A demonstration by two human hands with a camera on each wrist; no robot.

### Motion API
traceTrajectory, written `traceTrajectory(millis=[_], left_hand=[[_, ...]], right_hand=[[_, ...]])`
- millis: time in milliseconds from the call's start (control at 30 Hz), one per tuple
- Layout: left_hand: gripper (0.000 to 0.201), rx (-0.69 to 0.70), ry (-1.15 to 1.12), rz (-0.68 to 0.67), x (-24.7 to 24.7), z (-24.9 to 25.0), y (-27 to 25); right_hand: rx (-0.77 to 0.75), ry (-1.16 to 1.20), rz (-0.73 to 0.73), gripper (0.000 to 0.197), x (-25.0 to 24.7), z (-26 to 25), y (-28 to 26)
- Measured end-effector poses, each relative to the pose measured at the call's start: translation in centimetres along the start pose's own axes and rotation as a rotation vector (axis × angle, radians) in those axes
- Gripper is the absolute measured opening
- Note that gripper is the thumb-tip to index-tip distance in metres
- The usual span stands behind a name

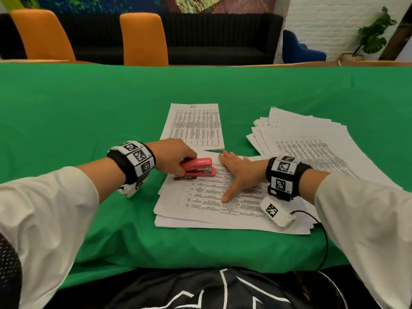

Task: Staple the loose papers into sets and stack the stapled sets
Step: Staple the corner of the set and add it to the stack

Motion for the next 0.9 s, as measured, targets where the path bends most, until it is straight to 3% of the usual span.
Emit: traceTrajectory(millis=[333, 633, 733, 833, 900], left_hand=[[0.015, -0.019, 0.033, 0.005, 0.3, -1.1, -0.5], [0.019, -0.163, -0.067, 0.059, 0.2, -3.1, -2.3], [0.023, -0.204, -0.187, 0.115, -1.2, -2.5, -2.2], [0.031, -0.226, -0.437, 0.172, -3.1, -1.4, -1.9], [0.038, -0.236, -0.604, 0.205, -4.2, -0.4, -1.6]], right_hand=[[-0.009, -0.006, -0.004, 0.142, 0.1, 0.3, 0.2], [-0.020, 0.072, 0.014, 0.139, 0.1, 0.6, 0.1], [-0.020, 0.364, 0.161, 0.116, -0.8, 0.3, -0.3], [-0.041, 0.706, 0.480, 0.069, -2.5, -0.1, -0.7], [-0.041, 0.936, 0.523, 0.042, -2.8, -0.8, -0.8]])
Point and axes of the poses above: each hand's wrist, its own y-axis towards the middle knuckle, its own x-axis out of the palm, z = x × y, the point moved 6 cm from there along y, towards the middle knuckle, and after that the axes turned 6 degrees about -x, right-handed, at the moved point
